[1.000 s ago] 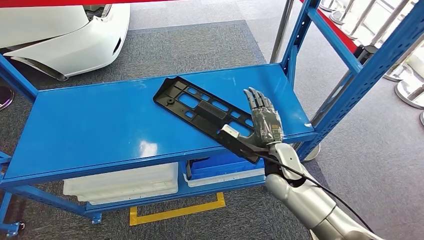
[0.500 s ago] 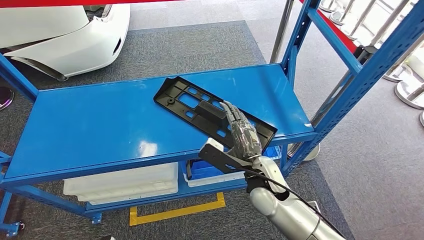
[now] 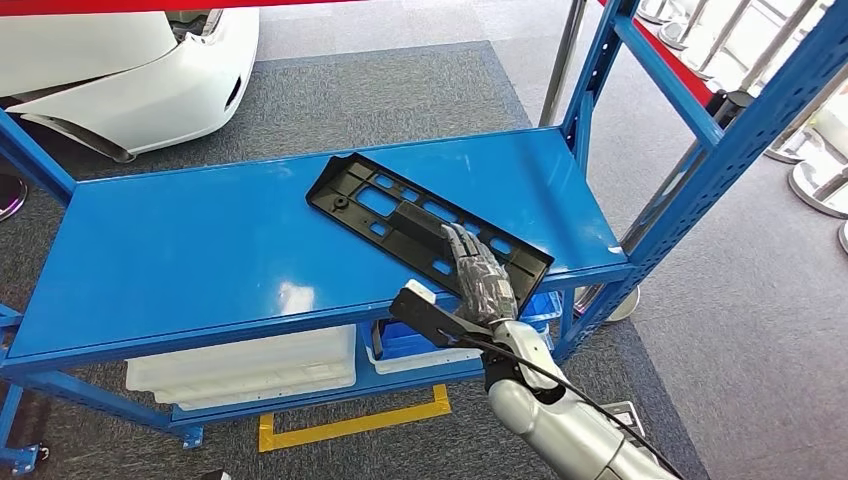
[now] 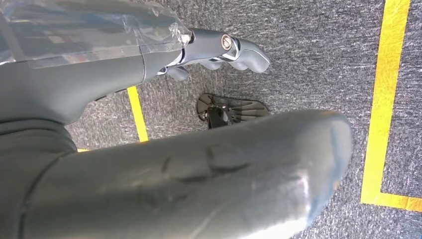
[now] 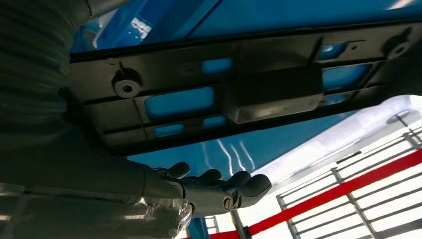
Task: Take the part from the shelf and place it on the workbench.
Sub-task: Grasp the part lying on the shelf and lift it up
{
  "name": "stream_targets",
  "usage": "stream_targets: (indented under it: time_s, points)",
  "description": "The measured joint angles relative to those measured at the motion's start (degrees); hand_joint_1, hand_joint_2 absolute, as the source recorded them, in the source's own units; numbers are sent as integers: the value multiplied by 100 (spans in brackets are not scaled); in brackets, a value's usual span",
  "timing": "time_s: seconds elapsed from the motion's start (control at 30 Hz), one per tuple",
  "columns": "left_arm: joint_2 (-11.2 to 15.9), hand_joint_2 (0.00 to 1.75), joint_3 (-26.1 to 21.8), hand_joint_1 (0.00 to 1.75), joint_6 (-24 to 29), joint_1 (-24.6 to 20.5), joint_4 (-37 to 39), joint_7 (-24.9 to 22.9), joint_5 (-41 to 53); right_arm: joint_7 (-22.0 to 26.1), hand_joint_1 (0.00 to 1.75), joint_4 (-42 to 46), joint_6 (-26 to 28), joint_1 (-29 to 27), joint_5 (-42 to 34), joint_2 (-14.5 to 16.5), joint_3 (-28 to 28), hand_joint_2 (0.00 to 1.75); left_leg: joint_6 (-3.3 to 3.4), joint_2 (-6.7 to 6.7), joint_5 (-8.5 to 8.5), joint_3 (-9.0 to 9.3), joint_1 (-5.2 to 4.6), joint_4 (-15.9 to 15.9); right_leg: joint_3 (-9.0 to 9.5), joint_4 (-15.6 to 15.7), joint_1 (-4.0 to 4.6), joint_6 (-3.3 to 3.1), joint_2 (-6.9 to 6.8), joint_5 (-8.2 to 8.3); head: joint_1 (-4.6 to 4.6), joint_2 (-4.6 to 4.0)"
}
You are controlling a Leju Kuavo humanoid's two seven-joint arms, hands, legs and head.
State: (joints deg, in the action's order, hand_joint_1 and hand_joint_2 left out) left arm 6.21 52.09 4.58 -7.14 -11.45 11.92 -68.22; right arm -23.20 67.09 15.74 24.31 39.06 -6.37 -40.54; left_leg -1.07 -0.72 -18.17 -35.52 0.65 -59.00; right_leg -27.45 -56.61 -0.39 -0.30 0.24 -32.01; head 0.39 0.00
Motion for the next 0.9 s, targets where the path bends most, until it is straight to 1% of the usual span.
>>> stream_targets:
  time_s: [0.17, 0.37, 0.73, 0.9]
  points:
    - [0, 0, 0, 0, 3, 16, 0, -11, -10, -468, 0, -162, -23, -48, 534, -37, 24, 175, 0, 1, 0, 0, -1, 0, -3, 1, -2, 0, 1, 0, 10, 0]
    - [0, 0, 0, 0, 3, 23, 0, -16, -27, -805, 0, -158, -248, -178, 997, -110, 163, 175, 0, 1, 0, 0, 0, 0, -3, 1, -1, 0, 1, 0, 9, 0]
    - [0, 0, 0, 0, 4, 25, 0, -16, -65, -981, 0, -132, -450, -278, 1256, -203, 340, 175, 0, 2, 0, 0, 0, 0, -2, 1, -1, 0, 2, 0, 7, 0]
    - [0, 0, 0, 0, 3, 25, 0, -16, -68, -981, 0, -153, -658, -278, 1170, -233, 398, 175, 0, 1, 0, 0, 0, 0, -2, 1, -1, 0, 2, 0, 7, 0]
